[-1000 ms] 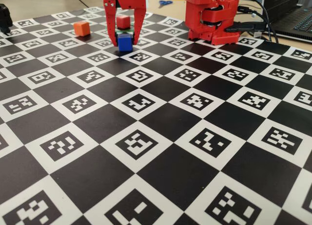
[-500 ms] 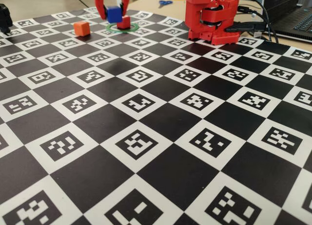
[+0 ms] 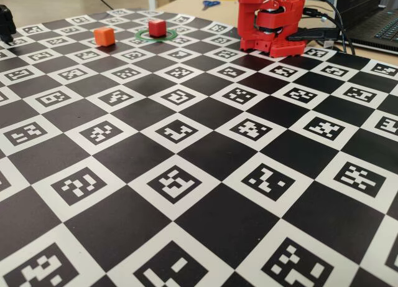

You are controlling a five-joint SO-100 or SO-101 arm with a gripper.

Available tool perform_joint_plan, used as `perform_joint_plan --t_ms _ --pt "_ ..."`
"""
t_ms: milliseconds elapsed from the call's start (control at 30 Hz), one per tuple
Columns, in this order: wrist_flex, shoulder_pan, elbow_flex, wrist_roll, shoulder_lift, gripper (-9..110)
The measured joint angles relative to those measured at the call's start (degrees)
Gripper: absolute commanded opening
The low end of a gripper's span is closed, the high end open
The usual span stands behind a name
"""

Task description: Grab the red cube then put it in the green circle then put the blue cube on top and finally the orange cube on top

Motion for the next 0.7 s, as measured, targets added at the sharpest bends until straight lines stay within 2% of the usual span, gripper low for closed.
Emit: perform_joint_plan --t_ms 367,700 --pt "0.35 9.49 0.0 -21.53 0.0 7" --pt "-1.23 13.97 3.87 -29.62 0.0 7"
